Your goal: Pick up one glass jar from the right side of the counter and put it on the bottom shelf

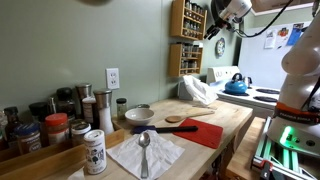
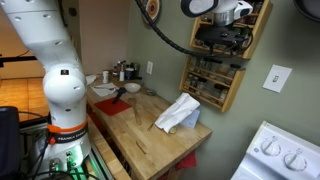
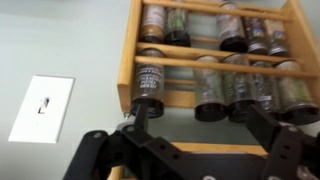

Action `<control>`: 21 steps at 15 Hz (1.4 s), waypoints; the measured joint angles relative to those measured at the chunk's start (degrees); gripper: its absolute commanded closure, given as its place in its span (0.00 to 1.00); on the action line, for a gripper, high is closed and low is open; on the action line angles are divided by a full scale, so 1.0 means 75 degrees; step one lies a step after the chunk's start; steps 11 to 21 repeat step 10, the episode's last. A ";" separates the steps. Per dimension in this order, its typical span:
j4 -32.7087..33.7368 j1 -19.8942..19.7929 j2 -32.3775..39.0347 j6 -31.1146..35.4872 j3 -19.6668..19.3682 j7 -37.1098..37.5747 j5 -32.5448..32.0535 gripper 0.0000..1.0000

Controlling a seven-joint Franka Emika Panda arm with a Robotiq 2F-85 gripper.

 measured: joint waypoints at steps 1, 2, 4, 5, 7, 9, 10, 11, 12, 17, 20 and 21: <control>0.0002 -0.0034 -0.0240 -0.0668 -0.0037 0.0099 -0.0235 0.00; 0.0006 -0.0068 -0.0468 -0.1326 -0.0058 0.0161 -0.0388 0.00; 0.0022 -0.0084 -0.0884 -0.2461 -0.0126 0.0248 -0.0606 0.00; 0.0034 -0.0083 -0.1059 -0.2920 -0.0153 0.0292 -0.0684 0.00; 0.0087 -0.0083 -0.1333 -0.3596 -0.0185 0.0408 -0.0851 0.00; 0.0107 -0.0080 -0.1486 -0.3783 -0.0185 0.0474 -0.0932 0.00; 0.0106 -0.0080 -0.1505 -0.3793 -0.0185 0.0482 -0.0941 0.00; 0.0106 -0.0080 -0.1505 -0.3793 -0.0185 0.0482 -0.0941 0.00; 0.0106 -0.0080 -0.1505 -0.3793 -0.0185 0.0482 -0.0941 0.00; 0.0106 -0.0080 -0.1505 -0.3793 -0.0185 0.0482 -0.0941 0.00; 0.0106 -0.0080 -0.1505 -0.3793 -0.0185 0.0482 -0.0941 0.00; 0.0106 -0.0080 -0.1505 -0.3793 -0.0185 0.0482 -0.0941 0.00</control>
